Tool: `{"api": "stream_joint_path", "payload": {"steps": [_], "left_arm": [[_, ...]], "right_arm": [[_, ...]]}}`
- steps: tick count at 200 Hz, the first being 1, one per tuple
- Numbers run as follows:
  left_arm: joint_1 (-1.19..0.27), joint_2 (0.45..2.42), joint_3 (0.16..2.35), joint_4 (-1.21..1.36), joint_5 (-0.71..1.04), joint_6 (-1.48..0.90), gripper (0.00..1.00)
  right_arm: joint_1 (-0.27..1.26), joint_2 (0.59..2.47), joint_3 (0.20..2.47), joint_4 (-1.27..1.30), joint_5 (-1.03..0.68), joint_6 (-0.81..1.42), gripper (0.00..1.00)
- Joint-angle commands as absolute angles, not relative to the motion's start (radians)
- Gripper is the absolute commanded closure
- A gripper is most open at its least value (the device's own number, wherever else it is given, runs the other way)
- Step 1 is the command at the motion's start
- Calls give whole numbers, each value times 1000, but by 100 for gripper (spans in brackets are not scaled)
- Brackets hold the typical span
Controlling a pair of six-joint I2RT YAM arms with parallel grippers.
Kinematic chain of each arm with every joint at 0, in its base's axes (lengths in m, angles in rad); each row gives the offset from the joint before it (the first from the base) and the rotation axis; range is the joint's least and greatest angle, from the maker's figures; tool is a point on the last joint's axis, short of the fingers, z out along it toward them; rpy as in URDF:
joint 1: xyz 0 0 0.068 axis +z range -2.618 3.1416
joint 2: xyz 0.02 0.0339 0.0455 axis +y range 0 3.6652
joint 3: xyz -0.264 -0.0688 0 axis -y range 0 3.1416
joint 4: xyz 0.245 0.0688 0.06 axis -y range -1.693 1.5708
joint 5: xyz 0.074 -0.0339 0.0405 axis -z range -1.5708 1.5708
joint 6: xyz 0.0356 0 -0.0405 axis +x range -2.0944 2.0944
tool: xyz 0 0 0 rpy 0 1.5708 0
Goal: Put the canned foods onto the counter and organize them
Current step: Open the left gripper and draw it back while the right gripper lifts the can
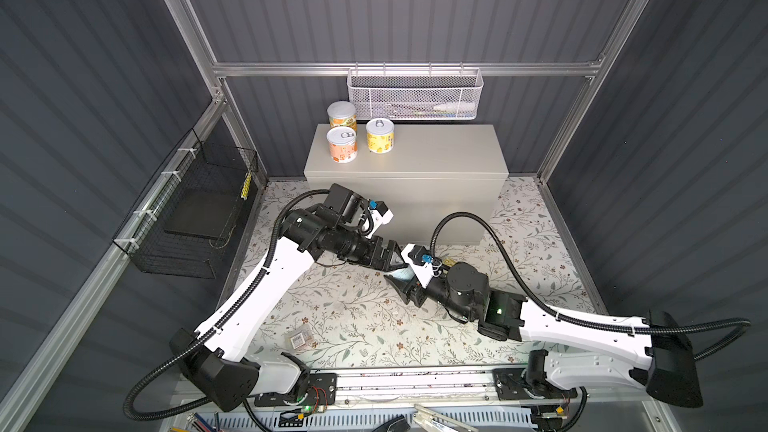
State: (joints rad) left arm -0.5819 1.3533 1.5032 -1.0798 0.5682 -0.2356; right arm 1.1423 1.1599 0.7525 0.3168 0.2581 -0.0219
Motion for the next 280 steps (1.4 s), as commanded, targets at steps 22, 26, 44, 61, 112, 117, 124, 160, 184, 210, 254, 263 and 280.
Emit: {"api": "stream_joint_path", "payload": {"steps": [22, 26, 44, 61, 112, 117, 124, 160, 184, 210, 254, 263, 280], "left_arm": [[-574, 1340, 1537, -1078, 555, -277, 0], [-574, 1338, 1539, -1076, 553, -282, 0], [-574, 1333, 1545, -1070, 540, -296, 0], [-574, 1324, 1541, -1060, 519, -309, 0], [-574, 1243, 1456, -949, 458, -386, 0], [-574, 1234, 1449, -940, 454, -393, 0], [-574, 1225, 1444, -932, 444, -403, 0], [-573, 1178, 1425, -929, 355, -417, 0], [-574, 1133, 1381, -930, 261, -435, 0], [-574, 1039, 1318, -912, 143, -471, 0], [-574, 869, 1181, -916, -18, -542, 0], [-573, 846, 1156, -923, -37, -552, 0], [-574, 822, 1113, -930, -57, -562, 0]], "right_arm": [[1141, 1067, 701, 379, 375, 24, 24], [1141, 1064, 696, 380, 379, 27, 24], [1141, 1052, 680, 371, 411, 39, 24], [1141, 1042, 668, 360, 426, 48, 24], [1138, 1015, 641, 333, 452, 72, 24], [1138, 1013, 638, 332, 454, 73, 25], [1138, 1010, 634, 331, 456, 75, 24], [1133, 997, 632, 310, 460, 81, 24], [1131, 988, 638, 291, 454, 84, 24], [1129, 977, 654, 278, 450, 87, 25], [1126, 995, 737, 280, 417, 72, 25], [1127, 1003, 768, 271, 407, 63, 25], [1125, 1020, 828, 262, 384, 47, 25]]}}
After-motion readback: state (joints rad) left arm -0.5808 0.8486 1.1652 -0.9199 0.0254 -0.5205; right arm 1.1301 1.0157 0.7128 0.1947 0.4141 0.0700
